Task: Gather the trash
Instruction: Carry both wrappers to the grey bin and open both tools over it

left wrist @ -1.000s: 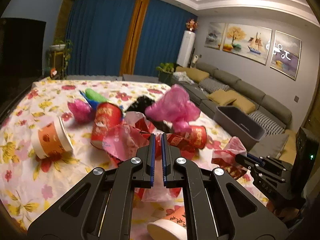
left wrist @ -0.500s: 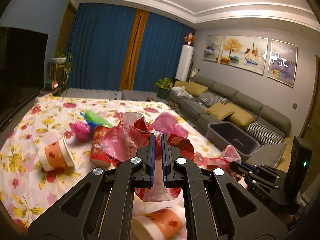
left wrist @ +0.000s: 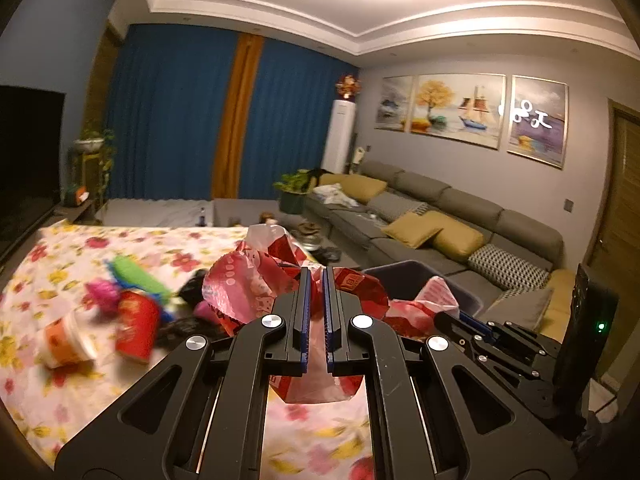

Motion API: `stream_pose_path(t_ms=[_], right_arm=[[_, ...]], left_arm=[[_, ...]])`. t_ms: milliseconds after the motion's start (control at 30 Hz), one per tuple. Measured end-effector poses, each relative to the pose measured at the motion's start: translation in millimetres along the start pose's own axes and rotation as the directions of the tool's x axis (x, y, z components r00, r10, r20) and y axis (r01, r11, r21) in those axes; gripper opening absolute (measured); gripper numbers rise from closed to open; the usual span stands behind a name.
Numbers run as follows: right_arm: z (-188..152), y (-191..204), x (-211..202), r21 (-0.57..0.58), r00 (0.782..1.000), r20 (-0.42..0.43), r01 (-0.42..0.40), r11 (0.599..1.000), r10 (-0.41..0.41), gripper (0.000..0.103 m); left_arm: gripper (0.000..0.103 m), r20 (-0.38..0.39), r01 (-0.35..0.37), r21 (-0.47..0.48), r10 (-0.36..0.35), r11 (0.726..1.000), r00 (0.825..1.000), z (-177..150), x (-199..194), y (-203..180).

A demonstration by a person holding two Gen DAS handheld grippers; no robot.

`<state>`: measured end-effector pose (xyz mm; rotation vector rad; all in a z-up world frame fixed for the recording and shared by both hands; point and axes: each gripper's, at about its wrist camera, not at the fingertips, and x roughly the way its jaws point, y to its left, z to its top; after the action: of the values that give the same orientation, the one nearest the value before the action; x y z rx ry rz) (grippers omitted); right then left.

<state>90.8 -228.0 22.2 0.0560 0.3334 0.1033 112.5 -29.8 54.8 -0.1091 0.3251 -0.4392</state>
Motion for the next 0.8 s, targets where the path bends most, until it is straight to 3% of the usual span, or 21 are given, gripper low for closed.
stream_pose_path(t_ms=[400,800], right_arm=[[23.4,-87.3,-9.4,0.087,0.979,0.074,0.186,0.979,-0.192,0.012],[27.1,-144.9,8.7,0.143,0.963,0.068,0.248,0.958,-0.259,0.012]], left_arm=[[0.005,-0.03,0.123,0.031,-0.122,0.992,0.992,12.5,77.3,-78.7],[0.005,-0.072,0.193,0.059,-0.189,0.979,0.979,8.8,154.6,-130.4]])
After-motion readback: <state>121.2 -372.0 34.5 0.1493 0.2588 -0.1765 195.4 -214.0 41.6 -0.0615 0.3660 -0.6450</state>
